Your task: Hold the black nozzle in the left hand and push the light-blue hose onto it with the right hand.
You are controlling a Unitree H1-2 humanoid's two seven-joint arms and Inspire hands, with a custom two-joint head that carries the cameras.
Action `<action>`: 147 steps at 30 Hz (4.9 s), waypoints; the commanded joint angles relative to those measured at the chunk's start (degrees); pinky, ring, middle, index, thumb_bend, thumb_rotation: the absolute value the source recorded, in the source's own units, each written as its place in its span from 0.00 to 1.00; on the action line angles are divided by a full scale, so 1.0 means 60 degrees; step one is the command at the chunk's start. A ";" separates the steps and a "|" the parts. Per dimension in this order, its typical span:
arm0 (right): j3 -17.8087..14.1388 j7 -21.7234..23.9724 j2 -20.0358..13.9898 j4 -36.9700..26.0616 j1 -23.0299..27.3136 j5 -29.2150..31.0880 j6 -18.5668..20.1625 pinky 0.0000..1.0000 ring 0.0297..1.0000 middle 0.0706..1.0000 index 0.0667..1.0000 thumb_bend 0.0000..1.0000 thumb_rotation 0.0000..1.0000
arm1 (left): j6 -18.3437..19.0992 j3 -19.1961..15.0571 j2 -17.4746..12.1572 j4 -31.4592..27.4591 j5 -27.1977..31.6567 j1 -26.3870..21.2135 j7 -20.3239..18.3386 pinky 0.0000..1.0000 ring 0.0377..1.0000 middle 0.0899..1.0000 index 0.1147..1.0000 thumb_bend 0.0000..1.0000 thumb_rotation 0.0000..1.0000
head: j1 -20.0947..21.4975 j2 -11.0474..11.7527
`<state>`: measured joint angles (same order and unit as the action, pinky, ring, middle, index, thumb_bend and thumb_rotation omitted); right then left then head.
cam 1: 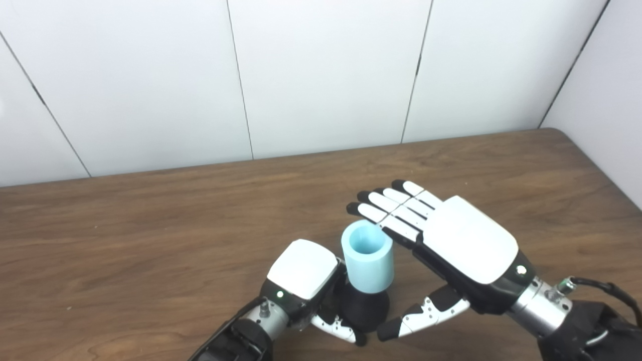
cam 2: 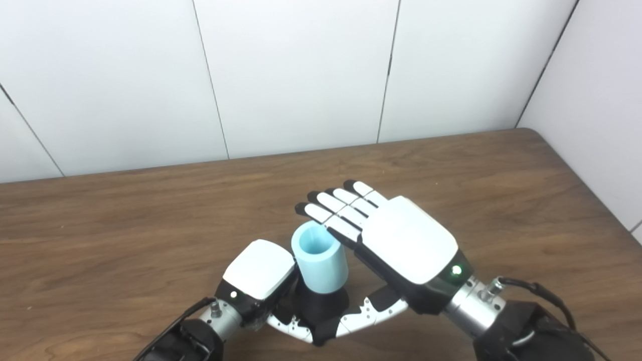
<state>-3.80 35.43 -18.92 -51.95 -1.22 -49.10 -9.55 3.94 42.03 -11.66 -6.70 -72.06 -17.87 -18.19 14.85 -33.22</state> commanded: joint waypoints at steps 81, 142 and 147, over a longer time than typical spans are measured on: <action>0.1451 0.1648 -0.0177 0.0042 -0.1173 -0.1471 -0.0391 0.87 0.96 0.97 0.90 0.90 0.88 | 0.0328 0.0278 -0.0919 0.1517 -0.0828 0.0649 -0.1955 0.48 0.40 0.37 0.47 0.52 0.00 | -0.0129 -0.0011; 0.1470 -0.2329 0.0668 0.0857 -0.1196 -0.1489 -0.0747 1.00 1.00 1.00 1.00 0.94 1.00 | 0.0426 0.0172 -0.0905 0.1614 -0.0770 0.0604 -0.1925 0.39 0.35 0.37 0.46 0.52 0.00 | -0.0148 0.0075; 0.1341 -0.2573 0.0668 0.0971 -0.1242 -0.1478 -0.0769 1.00 1.00 1.00 1.00 0.95 1.00 | 0.0394 0.0136 -0.0982 0.1631 -0.0738 0.0582 -0.1897 0.41 0.37 0.36 0.47 0.52 0.00 | -0.0148 0.0067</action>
<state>5.38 23.52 -14.89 -45.03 -9.30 -59.28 -12.19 3.95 41.56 -11.84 -6.35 -72.06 -18.38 -18.80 13.97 -32.78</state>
